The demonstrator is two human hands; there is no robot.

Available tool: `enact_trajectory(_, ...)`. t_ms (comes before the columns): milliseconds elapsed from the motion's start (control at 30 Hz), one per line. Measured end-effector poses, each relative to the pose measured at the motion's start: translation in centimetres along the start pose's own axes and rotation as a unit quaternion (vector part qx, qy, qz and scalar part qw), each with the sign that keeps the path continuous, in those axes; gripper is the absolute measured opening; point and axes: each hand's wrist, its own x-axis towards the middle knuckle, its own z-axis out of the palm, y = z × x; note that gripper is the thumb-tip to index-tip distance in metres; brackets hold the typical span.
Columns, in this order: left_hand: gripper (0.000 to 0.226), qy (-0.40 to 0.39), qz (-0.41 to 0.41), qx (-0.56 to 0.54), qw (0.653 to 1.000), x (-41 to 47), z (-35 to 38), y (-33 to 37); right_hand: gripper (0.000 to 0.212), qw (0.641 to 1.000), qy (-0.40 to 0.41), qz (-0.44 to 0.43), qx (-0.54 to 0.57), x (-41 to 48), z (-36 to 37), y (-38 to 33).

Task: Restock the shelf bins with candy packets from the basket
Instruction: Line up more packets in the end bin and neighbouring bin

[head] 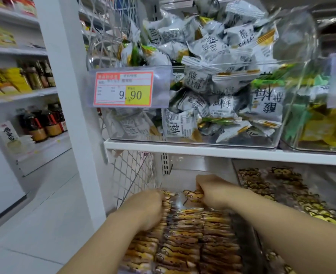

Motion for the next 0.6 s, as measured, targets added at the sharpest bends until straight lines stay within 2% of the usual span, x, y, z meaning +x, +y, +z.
enact_trajectory(267, 0.048, 0.005, 0.025, 0.012, 1.0, -0.1, 0.3, -0.3, 0.017, 0.997, -0.056, -0.034, 0.032, 2.0, 0.8, 0.1)
enact_trajectory(433, 0.05, 0.019, 0.032, 0.008, 0.999, -0.3, 0.5, -0.2, 0.024, 0.995, -0.053, -0.063, 0.05, 1.8, 0.5, 0.8)
enact_trajectory(567, 0.049, 0.072, 0.028, -0.029, 0.997, -0.3, 0.4, -0.2, 0.02, 0.995, -0.055, -0.072, 0.049, 1.8, 0.7, 0.8)
enact_trajectory(600, 0.045, 0.09, 0.03, -0.036, 0.995, -0.3, 0.4, -0.2, 0.028, 0.994, -0.061, -0.071, 0.048, 1.8, 0.8, 0.6)
